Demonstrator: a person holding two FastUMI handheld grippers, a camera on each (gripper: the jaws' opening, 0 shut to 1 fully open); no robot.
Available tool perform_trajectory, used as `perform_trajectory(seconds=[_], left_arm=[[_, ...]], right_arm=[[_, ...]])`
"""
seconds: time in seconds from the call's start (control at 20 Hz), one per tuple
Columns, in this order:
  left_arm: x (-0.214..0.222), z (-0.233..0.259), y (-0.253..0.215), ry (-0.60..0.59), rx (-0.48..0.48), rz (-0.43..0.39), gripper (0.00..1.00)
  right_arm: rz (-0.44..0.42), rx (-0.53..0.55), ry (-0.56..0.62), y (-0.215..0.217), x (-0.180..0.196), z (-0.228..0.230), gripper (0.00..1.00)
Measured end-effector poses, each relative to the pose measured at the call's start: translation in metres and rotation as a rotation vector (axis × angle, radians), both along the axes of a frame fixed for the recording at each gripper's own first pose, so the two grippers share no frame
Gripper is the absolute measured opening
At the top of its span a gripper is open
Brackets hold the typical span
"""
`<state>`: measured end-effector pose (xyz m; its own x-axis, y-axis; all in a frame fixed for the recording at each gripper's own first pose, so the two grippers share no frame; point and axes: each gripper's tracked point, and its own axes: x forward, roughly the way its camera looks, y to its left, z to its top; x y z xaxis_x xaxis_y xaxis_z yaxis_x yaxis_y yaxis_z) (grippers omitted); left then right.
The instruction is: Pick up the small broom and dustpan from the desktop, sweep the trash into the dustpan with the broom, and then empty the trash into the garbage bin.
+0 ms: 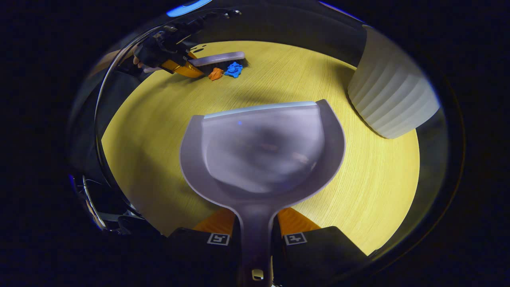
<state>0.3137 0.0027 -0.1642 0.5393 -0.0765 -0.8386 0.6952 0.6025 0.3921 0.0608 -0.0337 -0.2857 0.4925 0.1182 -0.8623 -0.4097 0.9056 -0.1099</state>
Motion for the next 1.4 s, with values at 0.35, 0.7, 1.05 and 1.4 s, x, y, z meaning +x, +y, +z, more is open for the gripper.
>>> perform_trajectory(seconds=[0.35, 0.7, 1.05, 1.4], left_arm=[[-0.072, -0.025, -0.069, 0.226, -0.023, -0.139, 0.26], [-0.113, -0.018, -0.103, 0.331, -0.01, -0.18, 0.26], [-0.143, -0.014, -0.102, 0.34, -0.113, -0.024, 0.26], [-0.152, -0.009, -0.077, 0.245, -0.282, 0.211, 0.26]], right_arm=[[0.025, -0.007, 0.003, 0.001, 0.001, -0.005, 0.35], [0.044, -0.012, -0.001, -0.011, 0.02, 0.001, 0.34], [0.055, -0.008, -0.036, -0.015, 0.045, -0.006, 0.35], [0.068, 0.029, -0.017, -0.04, 0.054, 0.001, 0.34]])
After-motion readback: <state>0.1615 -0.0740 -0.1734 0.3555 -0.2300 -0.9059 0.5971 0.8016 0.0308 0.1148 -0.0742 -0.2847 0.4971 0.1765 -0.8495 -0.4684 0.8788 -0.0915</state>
